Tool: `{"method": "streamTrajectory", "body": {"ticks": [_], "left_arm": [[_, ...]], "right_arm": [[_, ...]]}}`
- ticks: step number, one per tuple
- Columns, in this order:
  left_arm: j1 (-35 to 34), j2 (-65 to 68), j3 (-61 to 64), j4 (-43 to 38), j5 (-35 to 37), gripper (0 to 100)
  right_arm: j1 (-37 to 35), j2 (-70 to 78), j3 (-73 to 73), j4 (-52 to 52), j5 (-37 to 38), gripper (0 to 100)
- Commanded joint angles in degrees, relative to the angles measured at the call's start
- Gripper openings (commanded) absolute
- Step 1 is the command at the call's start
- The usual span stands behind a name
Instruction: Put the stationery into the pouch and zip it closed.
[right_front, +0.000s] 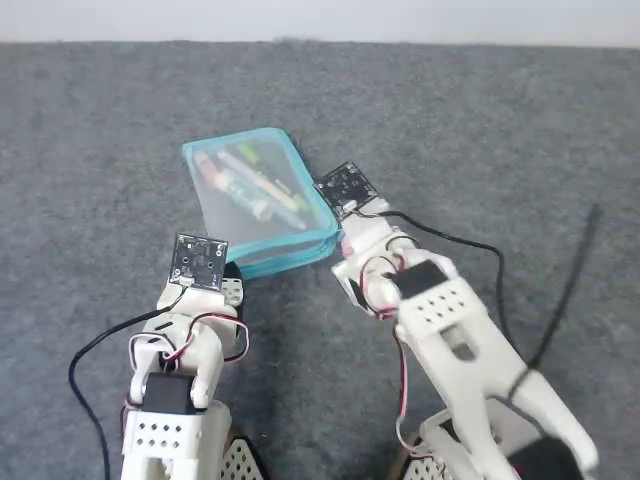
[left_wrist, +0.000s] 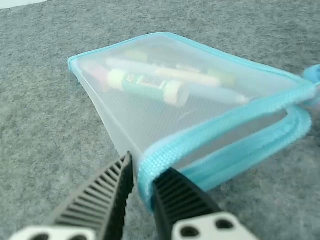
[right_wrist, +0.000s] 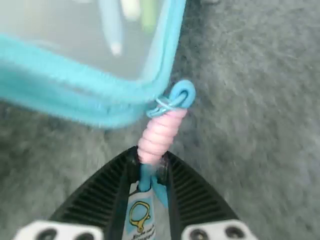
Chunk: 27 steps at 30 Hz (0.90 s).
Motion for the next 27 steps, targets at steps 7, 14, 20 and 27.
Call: {"method": "streamTrajectory", "body": {"ticks": [7, 14, 20, 27], "left_arm": [[-0.2, -1.0, -3.0, -2.2, -0.5, 1], [0.2, -0.7, -2.4, -3.8, -0.6, 1], [0.3, -0.5, -3.1, -3.4, -0.6, 1], [0.3, -0.5, -3.5, -2.6, -0.4, 1]], "right_arm": [[0.6, -20.8, 6.5, 5.2, 5.7, 0.6], [-6.3, -34.9, 6.7, 15.4, 10.5, 0.6], [-13.2, -44.4, 1.0, 24.2, 10.5, 0.5], [-19.1, -42.6, -4.0, 27.0, 10.9, 0.5]]}}
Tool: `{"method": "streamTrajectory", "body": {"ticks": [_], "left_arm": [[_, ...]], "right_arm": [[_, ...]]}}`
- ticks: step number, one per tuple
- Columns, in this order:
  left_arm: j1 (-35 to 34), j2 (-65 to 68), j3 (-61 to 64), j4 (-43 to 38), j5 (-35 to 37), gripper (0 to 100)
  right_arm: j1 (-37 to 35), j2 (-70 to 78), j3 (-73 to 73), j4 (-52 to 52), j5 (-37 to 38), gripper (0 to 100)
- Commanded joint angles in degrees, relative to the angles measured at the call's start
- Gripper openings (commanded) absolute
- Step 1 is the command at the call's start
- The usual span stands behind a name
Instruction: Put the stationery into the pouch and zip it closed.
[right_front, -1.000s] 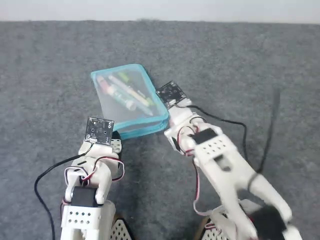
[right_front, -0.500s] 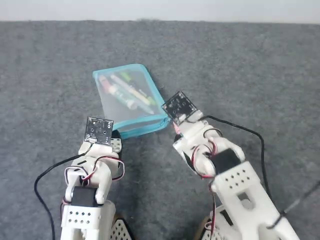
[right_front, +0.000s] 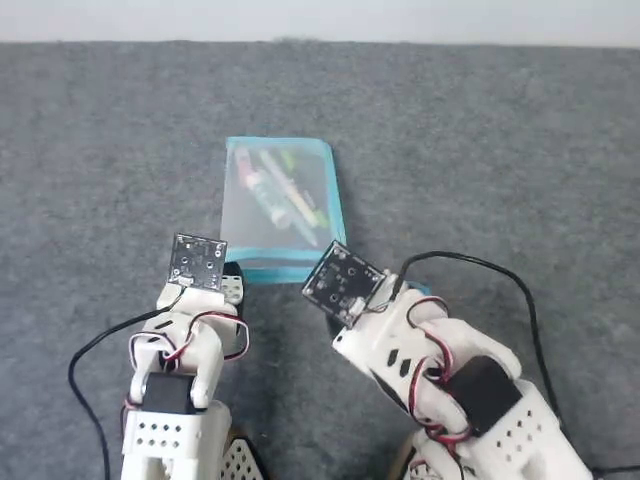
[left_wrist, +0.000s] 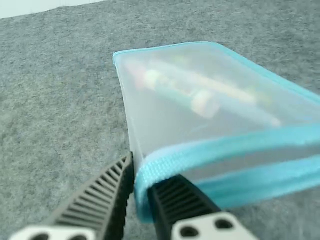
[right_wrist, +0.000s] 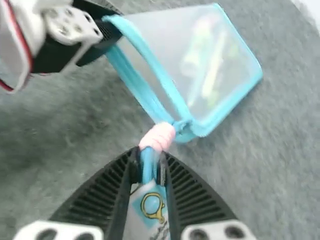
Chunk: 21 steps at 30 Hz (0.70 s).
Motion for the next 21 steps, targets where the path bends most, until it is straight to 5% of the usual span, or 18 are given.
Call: {"method": "streamTrajectory", "body": {"ticks": [1, 11, 13, 17, 21], "left_arm": [[0.2, -0.5, -3.5, -0.9, -0.4, 1], [0.2, -0.4, -4.3, -2.0, 1.4, 1], [0.1, -0.4, -4.3, -2.0, 1.5, 1], [-0.3, -0.4, -4.2, -1.9, 1.6, 1], [-0.3, -0.4, -4.2, -2.0, 1.6, 1]], "right_arm": [[-7.1, -0.7, -5.2, 1.4, 1.6, 0.5], [-26.6, 0.3, -6.7, 4.4, 6.1, 0.5], [-22.3, 2.4, -6.7, 5.3, 4.0, 0.5], [2.8, 12.0, -6.6, 3.6, -1.9, 2.5], [7.0, 22.6, -6.7, 2.8, -11.5, 19.5]]}}
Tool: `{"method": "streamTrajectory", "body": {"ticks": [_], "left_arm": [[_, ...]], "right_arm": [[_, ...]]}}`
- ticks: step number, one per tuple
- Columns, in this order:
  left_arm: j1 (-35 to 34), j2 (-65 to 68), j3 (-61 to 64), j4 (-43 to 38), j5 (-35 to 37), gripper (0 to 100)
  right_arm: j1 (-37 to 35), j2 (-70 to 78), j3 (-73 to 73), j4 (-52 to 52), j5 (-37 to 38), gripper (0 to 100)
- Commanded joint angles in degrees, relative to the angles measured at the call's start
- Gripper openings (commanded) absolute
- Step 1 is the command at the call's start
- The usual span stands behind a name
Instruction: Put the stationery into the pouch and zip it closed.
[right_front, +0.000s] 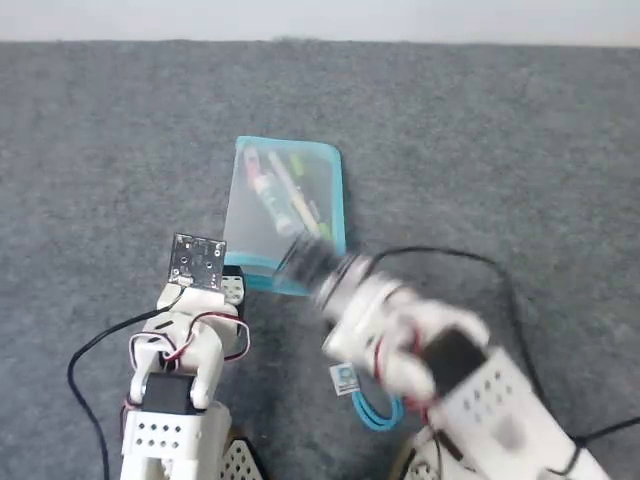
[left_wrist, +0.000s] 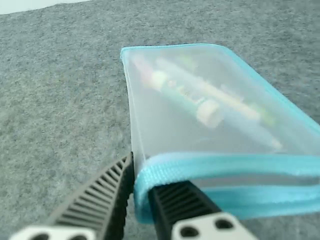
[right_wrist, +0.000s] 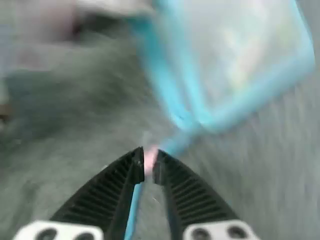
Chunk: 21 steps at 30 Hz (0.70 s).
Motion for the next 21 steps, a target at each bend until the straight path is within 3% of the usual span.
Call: {"method": "streamTrajectory", "body": {"ticks": [1, 5, 21], "left_arm": [[-0.4, -0.4, -4.3, -2.0, 1.0, 1], [-0.4, -0.4, -4.2, -1.7, 1.0, 1], [-0.4, -0.5, -4.0, -1.1, 0.8, 1]], "right_arm": [[5.0, 11.0, -3.1, -1.3, -10.3, 24.0], [-0.5, 18.4, -3.1, -3.6, -10.9, 35.1], [-0.7, 38.0, -1.7, -19.4, -14.1, 15.6]]}}
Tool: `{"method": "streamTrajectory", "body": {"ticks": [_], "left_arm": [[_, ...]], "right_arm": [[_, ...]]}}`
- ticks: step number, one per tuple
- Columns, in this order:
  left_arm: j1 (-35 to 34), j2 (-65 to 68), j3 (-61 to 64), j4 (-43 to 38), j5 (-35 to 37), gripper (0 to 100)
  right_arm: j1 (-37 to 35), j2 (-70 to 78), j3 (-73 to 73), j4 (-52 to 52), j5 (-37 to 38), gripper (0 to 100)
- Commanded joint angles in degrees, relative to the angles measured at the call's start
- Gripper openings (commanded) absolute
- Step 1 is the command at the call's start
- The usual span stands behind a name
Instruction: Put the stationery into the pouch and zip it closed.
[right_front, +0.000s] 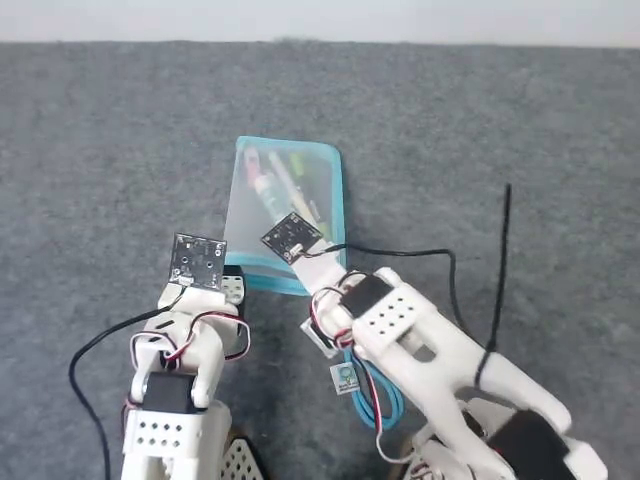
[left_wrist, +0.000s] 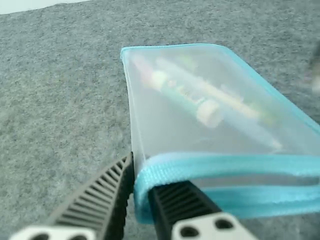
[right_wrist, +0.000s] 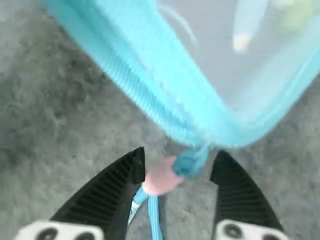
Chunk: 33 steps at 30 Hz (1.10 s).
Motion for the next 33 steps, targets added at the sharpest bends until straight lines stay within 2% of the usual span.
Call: {"method": "streamTrajectory", "body": {"ticks": [1, 5, 11, 14, 21, 28, 33], "left_arm": [[-0.4, -0.6, -4.0, -1.1, 0.9, 1], [-0.1, -1.0, -2.9, -2.4, 1.0, 1], [0.0, -1.0, -1.0, -6.4, 1.0, 1], [0.0, -1.0, -1.1, -7.3, 1.0, 1], [3.3, -0.6, -0.9, -7.8, 0.8, 12], [5.4, -0.6, -0.9, -8.2, 0.6, 1], [5.0, -0.5, -0.8, -9.1, 0.9, 1]], "right_arm": [[1.2, 2.2, -1.6, -2.9, -1.1, 13.6], [5.8, 4.1, -1.7, -3.9, -0.1, 0.6], [13.8, 3.9, -3.4, -4.3, 3.3, 0.6], [15.9, 4.5, -8.2, -3.0, 7.6, 0.6], [15.4, 4.3, -18.3, 3.9, 14.0, 0.6], [10.8, 3.2, -19.3, 6.2, 18.8, 0.6], [9.5, -6.1, -18.9, 9.7, 18.8, 0.6]]}}
